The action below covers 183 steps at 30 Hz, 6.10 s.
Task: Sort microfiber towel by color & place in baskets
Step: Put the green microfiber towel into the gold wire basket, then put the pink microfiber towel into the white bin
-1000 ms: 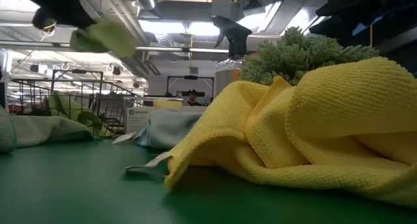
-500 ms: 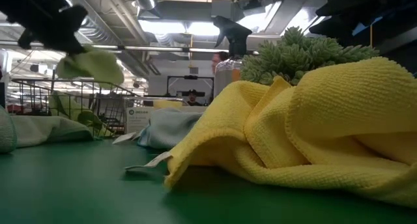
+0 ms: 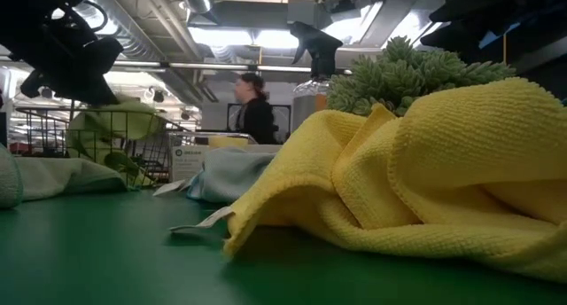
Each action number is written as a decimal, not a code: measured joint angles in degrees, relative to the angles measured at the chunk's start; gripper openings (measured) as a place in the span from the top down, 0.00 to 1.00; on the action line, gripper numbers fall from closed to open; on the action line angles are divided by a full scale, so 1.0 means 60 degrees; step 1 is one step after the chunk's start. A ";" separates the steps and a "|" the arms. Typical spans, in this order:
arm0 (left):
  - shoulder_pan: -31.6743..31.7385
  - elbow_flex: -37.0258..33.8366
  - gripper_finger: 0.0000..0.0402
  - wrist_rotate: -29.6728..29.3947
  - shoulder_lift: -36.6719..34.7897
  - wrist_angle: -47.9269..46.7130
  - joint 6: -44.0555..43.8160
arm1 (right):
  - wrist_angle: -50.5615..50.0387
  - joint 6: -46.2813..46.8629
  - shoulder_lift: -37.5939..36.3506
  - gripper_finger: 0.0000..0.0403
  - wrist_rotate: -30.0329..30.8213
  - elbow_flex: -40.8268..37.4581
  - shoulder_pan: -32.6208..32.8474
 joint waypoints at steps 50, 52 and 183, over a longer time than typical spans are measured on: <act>0.0389 0.0765 0.61 0.2532 0.0080 0.3075 0.2332 | -0.0261 0.5968 0.0867 0.57 -0.1362 0.0018 0.3843; 0.0389 0.0765 0.61 0.2530 0.0080 0.3053 0.2332 | -0.0568 0.6493 0.1321 0.57 -0.1371 0.0018 0.4265; 0.0392 0.0765 0.61 0.2522 0.0699 0.3016 0.2334 | 0.7253 -0.0725 0.3645 0.99 -0.0907 0.0938 -0.3164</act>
